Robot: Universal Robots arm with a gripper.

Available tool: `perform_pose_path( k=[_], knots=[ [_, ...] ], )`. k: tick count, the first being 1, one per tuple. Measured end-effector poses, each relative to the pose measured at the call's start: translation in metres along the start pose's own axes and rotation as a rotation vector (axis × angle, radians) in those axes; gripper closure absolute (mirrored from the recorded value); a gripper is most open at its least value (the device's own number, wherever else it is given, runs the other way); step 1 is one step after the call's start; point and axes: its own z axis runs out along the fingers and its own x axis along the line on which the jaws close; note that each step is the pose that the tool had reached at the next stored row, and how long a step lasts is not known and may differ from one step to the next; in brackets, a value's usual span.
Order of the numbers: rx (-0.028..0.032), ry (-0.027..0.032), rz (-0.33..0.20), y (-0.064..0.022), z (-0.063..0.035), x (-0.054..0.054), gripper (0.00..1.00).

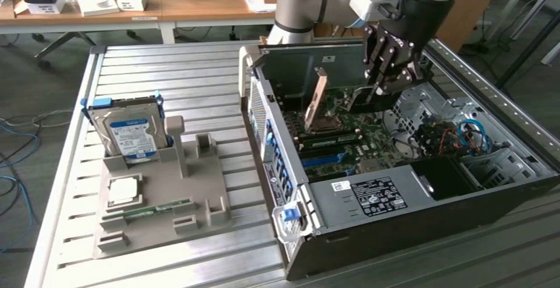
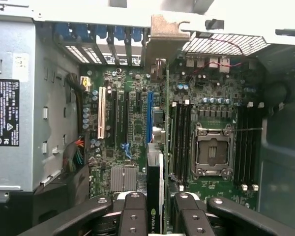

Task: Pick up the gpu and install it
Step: 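Insert the gpu into the slot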

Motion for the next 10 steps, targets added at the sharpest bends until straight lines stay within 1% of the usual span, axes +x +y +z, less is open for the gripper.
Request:
perform_pose_path(
  k=[5,10],
  knots=[
    [0.0009,-0.0001,-0.004,0.0001,0.0081,0.0005,0.74],
    [0.0008,0.0,-0.004,0.0001,0.0093,0.0006,0.74]
  ],
)
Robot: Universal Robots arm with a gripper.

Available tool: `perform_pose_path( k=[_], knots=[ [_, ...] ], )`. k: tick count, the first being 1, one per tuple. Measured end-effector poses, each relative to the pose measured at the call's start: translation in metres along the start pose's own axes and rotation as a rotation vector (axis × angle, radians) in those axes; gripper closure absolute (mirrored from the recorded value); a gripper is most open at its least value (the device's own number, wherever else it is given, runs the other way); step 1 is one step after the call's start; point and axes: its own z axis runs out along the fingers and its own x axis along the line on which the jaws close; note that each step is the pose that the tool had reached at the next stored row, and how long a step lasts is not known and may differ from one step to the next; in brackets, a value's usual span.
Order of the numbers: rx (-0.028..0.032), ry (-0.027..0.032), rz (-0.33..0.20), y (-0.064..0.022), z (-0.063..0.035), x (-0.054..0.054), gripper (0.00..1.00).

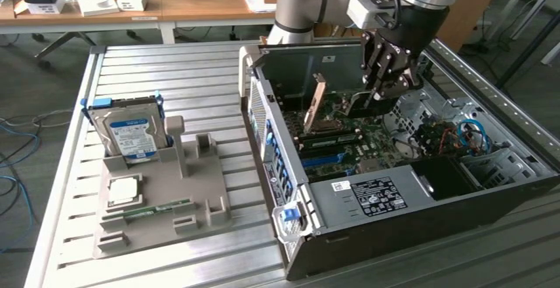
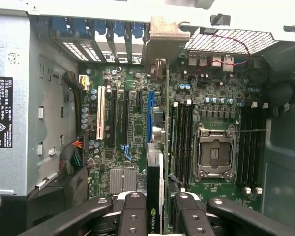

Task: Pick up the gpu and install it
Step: 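Insert the gpu into the slot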

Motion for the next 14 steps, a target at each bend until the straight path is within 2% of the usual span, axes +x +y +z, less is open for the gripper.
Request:
perform_pose_path(
  k=[5,14],
  knots=[
    [0.0001,-0.0014,0.0,0.0,0.0006,0.0,0.74],
    [0.0022,-0.0081,0.0,-0.0002,0.0049,0.0002,0.74]
  ],
)
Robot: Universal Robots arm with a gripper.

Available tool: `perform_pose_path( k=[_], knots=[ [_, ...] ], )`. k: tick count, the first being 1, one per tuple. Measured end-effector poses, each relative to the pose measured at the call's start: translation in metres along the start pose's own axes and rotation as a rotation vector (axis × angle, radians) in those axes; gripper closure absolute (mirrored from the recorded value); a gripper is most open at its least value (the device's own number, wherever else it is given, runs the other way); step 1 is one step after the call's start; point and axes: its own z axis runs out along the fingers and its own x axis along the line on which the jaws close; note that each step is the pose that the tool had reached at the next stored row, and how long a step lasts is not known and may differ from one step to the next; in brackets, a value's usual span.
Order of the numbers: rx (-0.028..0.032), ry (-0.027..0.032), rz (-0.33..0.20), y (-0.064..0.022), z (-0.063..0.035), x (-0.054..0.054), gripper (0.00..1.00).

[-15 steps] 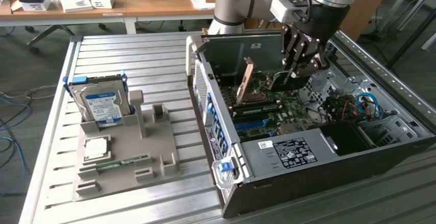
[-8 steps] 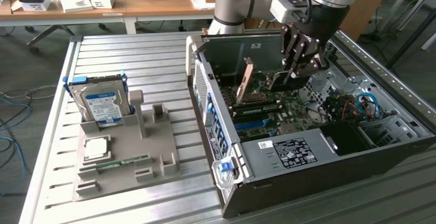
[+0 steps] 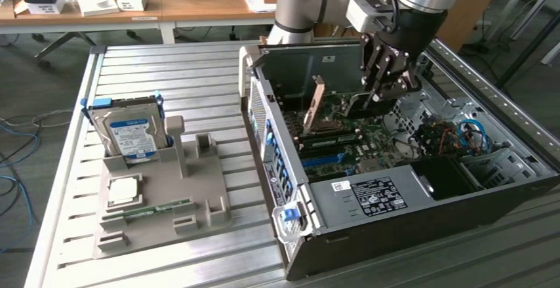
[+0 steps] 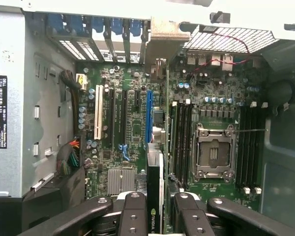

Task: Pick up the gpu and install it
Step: 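Insert the gpu into the slot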

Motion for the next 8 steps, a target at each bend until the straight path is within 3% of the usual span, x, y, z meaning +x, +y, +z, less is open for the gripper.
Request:
perform_pose_path(
  k=[8],
  knots=[
    [0.0012,0.0003,0.0,-0.0001,0.0144,0.001,0.74]
  ],
)
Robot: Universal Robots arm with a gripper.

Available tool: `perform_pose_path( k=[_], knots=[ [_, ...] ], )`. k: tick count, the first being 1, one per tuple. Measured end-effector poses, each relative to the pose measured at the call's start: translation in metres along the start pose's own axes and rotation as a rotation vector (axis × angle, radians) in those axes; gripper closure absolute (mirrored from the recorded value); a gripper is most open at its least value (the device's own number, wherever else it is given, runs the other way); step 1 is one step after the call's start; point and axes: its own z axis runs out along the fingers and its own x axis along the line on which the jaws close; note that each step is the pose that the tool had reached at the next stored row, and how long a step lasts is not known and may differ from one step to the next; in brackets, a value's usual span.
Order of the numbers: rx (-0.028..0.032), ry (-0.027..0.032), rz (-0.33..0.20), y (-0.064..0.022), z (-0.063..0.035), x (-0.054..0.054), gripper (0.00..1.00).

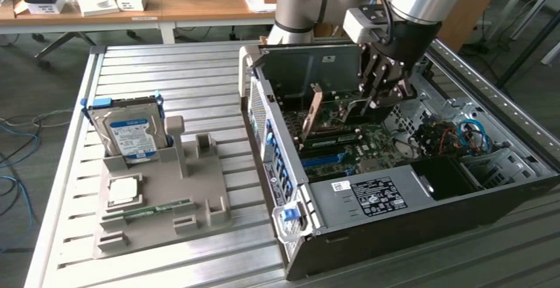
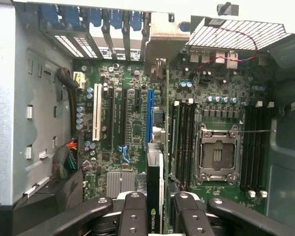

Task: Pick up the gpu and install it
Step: 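Insert the gpu into the slot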

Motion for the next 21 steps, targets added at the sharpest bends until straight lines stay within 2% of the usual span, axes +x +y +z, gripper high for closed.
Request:
perform_pose_path(
  k=[14,17,21],
  knots=[
    [0.003,0.0,0.0,0.0001,0.025,0.002,0.74],
    [0.0032,-0.0006,0.0,0.0001,0.027,0.002,0.74],
    [0.0033,-0.0045,0.0,0.0001,0.0277,0.002,0.74]
  ],
)
